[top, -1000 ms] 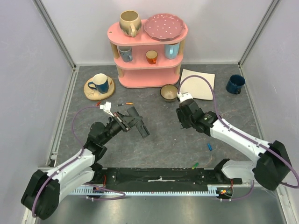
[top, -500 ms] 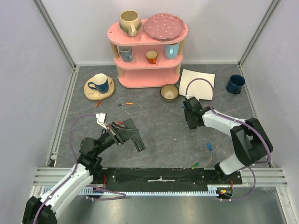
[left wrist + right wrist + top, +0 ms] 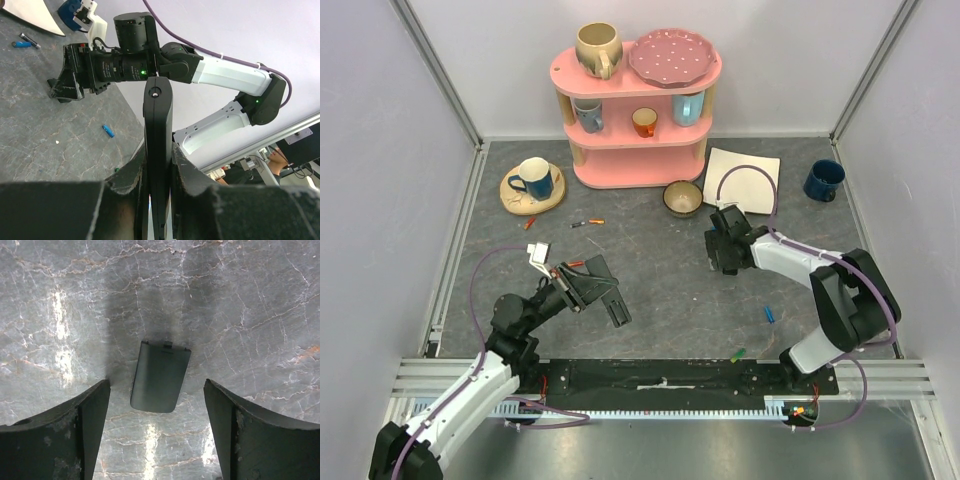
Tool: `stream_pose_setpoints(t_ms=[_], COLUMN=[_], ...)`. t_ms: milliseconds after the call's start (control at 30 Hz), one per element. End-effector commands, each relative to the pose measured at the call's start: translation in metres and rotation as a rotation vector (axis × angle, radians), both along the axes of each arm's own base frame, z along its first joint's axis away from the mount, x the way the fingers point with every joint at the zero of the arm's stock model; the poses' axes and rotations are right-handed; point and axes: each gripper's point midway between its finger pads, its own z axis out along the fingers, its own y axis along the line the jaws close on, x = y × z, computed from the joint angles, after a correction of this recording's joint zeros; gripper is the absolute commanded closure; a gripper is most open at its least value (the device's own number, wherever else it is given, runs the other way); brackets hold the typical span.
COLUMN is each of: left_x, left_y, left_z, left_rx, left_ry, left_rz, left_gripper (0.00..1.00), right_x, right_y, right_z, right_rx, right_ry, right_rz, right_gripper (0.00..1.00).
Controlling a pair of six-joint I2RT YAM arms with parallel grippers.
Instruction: Load the batteries into the remote control
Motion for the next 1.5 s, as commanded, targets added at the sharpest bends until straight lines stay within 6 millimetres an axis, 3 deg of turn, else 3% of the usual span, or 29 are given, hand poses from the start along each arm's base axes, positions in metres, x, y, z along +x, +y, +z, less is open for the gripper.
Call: stream_pose_setpoints(t_ms=[0, 67, 200, 300, 400, 667, 767, 933, 1067, 1233, 1467], left_x=[-0.004, -0.004, -0.003, -0.003, -0.005, -0.009, -0.005, 0.001, 0.0, -0.005, -0.014], left_y=[0.0, 0.0, 0.001, 0.002, 0.002, -0.001, 0.0, 0.004, 0.006, 0.007, 0.001], left_z=[-0.024, -0.026, -0.028, -0.028, -0.027, -0.026, -0.018, -0.017, -0.022, -0.018, -0.003], left_rx=[0.04, 0.045, 0.051, 0.05, 0.047, 0.051, 0.062, 0.1, 0.068, -0.042, -0.033], left_ry=[0.006, 0.011, 0.015, 0.015, 0.013, 0.031, 0.026, 0.031, 0.062, 0.064, -0.009], left_rz=[-0.017, -0.015, -0.002, 0.004, -0.005, -0.043, -0.017, 0.026, 0.035, 0.01, -0.061], left_gripper=[0.98, 0.98, 0.98, 0.98, 0.98, 0.98, 0.98, 0.98, 0.98, 0.98, 0.98], right_x=[0.001, 0.003, 0.017, 0.026, 0.028, 0.019, 0.016, 0.007, 0.01, 0.018, 0.018], right_y=[0.0, 0.0, -0.007, -0.011, -0.008, -0.002, 0.019, 0.049, 0.04, 0.046, 0.041], right_z=[0.023, 0.037, 0.091, 0.115, 0.125, 0.121, 0.124, 0.109, 0.097, 0.106, 0.113], right_rx=[0.031, 0.044, 0.093, 0.126, 0.172, 0.284, 0.368, 0.353, 0.298, 0.327, 0.324], right_ry=[-0.05, -0.089, -0.285, -0.388, -0.44, -0.512, -0.509, -0.435, -0.421, -0.445, -0.479], right_rz=[-0.016, -0.028, -0.109, -0.156, -0.163, -0.158, -0.054, 0.092, 0.035, 0.013, -0.012], right_gripper=[0.14, 0.13, 0.13, 0.15, 0.17, 0.17, 0.18, 0.19, 0.19, 0.19, 0.19])
